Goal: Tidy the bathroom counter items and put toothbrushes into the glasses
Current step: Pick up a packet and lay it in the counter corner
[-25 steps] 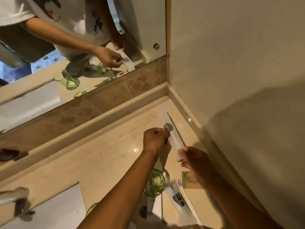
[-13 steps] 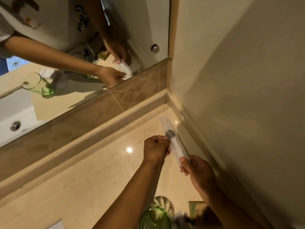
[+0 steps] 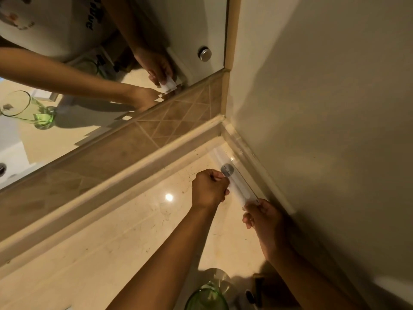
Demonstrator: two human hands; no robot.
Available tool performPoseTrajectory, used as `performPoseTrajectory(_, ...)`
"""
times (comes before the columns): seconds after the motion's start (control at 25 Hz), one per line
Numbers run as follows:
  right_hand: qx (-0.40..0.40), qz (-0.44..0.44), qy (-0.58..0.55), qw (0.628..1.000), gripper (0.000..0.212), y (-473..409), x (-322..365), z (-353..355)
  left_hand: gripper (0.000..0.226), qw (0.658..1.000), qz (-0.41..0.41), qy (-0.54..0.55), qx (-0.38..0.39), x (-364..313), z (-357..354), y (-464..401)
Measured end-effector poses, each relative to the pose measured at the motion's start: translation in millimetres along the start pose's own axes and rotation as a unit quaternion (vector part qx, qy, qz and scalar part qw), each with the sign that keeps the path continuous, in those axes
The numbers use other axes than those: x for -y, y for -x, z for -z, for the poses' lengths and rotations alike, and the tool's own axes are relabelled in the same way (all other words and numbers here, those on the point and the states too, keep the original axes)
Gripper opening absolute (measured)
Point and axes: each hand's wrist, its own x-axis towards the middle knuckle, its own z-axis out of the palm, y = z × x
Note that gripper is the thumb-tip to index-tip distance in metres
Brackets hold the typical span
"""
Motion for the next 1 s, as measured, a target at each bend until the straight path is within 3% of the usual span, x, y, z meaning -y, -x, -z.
performPoseTrajectory(0.24, -0.032, 0.026, 0.113, 0.993, 0.013, 6, -13, 16, 0.004, 0.966, -0.147, -0.212, -0.01, 14, 8, -5)
performPoseTrajectory(0.32, -0.051, 0.07, 0.182, 0.979, 0.02, 15, -21, 22, 0.008, 0.925, -0.245, -0.289, -0.028, 17, 12, -7)
performPoseTrajectory(0.44, -0.02, 0.173, 0.309, 0.935, 0.027, 23, -23, 19, 0.022, 0.833, -0.385, -0.391, -0.066, 23, 16, -14)
performPoseTrajectory(0.56, -0.008, 0.336, 0.454, 0.825, 0.034, 14, -21, 7, 0.041, 0.81, -0.376, -0.447, -0.053, 25, 15, -17)
performPoseTrajectory(0.68, -0.014, 0.364, 0.544, 0.756, 0.043, 1, -12, -6, 0.048, 0.79, -0.358, -0.497, -0.02, 26, 15, -19)
performPoseTrajectory(0.88, -0.003, 0.359, 0.6, 0.715, 0.054, -1, -13, -14, 0.052, 0.776, -0.357, -0.519, -0.007, 28, 14, -25)
performPoseTrajectory(1.0, 0.001, 0.341, 0.604, 0.72, 0.059, 0, -16, -12, 0.054, 0.769, -0.365, -0.525, 0.003, 26, 11, -29)
